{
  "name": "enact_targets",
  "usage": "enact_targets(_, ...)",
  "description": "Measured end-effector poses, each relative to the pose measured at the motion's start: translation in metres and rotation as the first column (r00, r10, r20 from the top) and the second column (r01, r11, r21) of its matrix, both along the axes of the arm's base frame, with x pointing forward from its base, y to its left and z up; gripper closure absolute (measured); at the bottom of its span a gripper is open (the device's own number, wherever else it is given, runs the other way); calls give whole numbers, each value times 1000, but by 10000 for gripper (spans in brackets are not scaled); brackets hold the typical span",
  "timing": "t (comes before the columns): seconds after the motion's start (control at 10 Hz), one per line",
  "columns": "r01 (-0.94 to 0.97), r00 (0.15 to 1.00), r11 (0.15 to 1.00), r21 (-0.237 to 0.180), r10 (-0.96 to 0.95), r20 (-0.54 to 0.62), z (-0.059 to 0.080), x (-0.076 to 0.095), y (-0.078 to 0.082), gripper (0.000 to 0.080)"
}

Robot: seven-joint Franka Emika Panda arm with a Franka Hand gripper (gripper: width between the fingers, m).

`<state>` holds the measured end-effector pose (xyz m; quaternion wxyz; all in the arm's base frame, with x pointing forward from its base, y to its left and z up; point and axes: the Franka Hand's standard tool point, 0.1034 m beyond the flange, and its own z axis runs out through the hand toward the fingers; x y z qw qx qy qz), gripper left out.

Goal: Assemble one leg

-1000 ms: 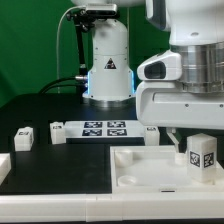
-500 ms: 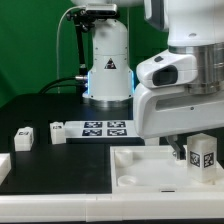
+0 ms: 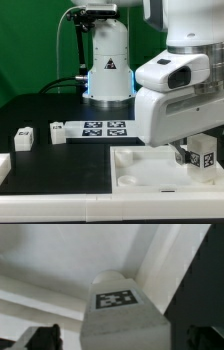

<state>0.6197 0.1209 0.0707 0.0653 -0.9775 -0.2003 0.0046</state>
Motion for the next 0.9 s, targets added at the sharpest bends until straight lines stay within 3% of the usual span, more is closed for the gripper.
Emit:
enact_targets(0.2, 1, 1000, 1000, -1, -1, 0, 0, 0, -1, 510)
enact_targets(0.5, 24, 1000, 1000, -2, -24, -3, 0, 0, -2, 507)
enact_targets(0.7, 248, 968, 969, -12, -248, -30, 0, 0, -3, 507)
enact_targets(0.9, 558, 827, 829, -38, -560, -54, 0, 2, -3, 507)
